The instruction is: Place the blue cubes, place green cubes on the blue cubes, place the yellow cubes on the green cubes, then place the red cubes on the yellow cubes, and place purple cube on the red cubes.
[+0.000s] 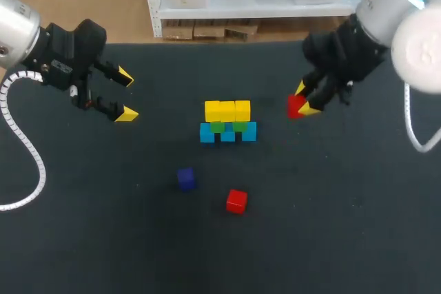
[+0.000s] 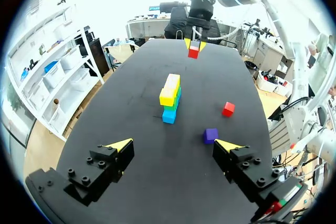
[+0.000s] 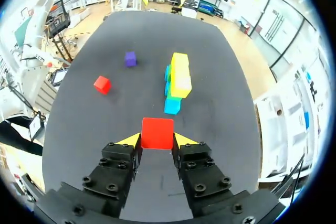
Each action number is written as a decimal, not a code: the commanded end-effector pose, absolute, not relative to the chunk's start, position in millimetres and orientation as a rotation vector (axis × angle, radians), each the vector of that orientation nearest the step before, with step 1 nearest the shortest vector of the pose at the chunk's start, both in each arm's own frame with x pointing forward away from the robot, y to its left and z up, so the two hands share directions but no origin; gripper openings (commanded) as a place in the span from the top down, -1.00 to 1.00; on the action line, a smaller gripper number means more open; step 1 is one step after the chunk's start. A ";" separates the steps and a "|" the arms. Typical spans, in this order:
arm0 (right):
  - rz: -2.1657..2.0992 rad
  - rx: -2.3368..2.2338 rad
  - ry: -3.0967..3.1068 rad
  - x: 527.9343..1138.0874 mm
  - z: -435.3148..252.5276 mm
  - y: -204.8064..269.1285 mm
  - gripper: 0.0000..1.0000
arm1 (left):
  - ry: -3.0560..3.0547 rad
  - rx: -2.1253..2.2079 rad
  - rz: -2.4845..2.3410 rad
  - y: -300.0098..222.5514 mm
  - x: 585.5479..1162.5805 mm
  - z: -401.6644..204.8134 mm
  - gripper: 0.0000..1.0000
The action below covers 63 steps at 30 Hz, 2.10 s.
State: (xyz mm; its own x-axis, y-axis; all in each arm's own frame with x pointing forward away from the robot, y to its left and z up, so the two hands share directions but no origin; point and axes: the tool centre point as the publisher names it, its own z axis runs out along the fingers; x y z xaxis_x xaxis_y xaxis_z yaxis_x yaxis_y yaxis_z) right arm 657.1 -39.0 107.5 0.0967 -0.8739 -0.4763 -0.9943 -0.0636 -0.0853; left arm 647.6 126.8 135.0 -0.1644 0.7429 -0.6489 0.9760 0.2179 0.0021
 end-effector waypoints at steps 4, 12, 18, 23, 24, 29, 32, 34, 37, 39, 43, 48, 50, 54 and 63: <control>0.466 -2.028 1.832 670.0 118.5 -19.6 1.00 | 1.964 1.579 -0.582 128.4 645.7 134.2 -1.00; 0.491 -1.993 1.852 680.4 114.0 11.1 1.00 | 1.964 1.579 -0.582 128.4 645.7 134.2 -1.00; 0.496 -1.996 1.857 685.2 112.4 30.1 1.00 | 1.964 1.579 -0.582 128.4 645.7 134.2 -1.00; 0.488 -2.014 1.849 686.7 113.3 43.2 1.00 | 1.964 1.579 -0.582 128.4 645.7 134.2 -1.00; 0.487 -2.020 1.845 686.4 113.2 45.4 1.00 | 1.964 1.579 -0.582 128.4 645.7 134.2 -1.00; 0.487 -2.036 1.840 684.4 110.6 52.4 1.00 | 1.964 1.579 -0.582 128.4 645.7 134.2 -1.00; 0.487 -2.042 1.843 684.2 108.7 54.0 1.00 | 1.964 1.579 -0.582 128.4 645.7 134.2 -1.00; 0.487 -2.042 1.852 684.4 106.7 55.9 1.00 | 1.964 1.579 -0.582 128.4 645.7 134.2 -1.00; 0.486 -2.036 1.859 683.6 105.3 58.8 1.00 | 1.964 1.579 -0.582 128.4 645.7 134.2 -1.00; 0.486 -2.032 1.863 683.3 104.1 61.0 1.00 | 1.964 1.579 -0.582 128.4 645.7 134.2 -1.00; 0.483 -2.026 1.874 684.3 100.6 64.7 1.00 | 1.964 1.579 -0.582 128.4 645.7 134.2 -1.00; 0.476 -2.021 1.892 686.8 95.7 67.7 1.00 | 1.964 1.579 -0.582 128.4 645.7 134.2 -1.00; 0.470 -2.020 1.900 688.3 94.1 68.2 1.00 | 1.964 1.579 -0.582 128.4 645.7 134.2 -1.00; 0.449 -2.015 1.909 689.9 93.2 69.3 1.00 | 1.964 1.579 -0.582 128.4 645.7 134.2 -1.00; 0.442 -2.011 1.915 691.9 91.4 70.7 1.00 | 1.964 1.579 -0.582 128.4 645.7 134.2 -1.00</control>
State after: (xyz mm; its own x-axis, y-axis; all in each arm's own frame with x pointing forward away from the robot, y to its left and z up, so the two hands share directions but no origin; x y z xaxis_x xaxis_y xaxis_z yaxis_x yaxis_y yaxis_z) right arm 691.4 70.0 92.4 0.0503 -0.8964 -0.4403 -0.9987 -0.0452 -0.0221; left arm 647.6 126.8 135.0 -0.1645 0.7429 -0.6489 0.9760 0.2179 0.0021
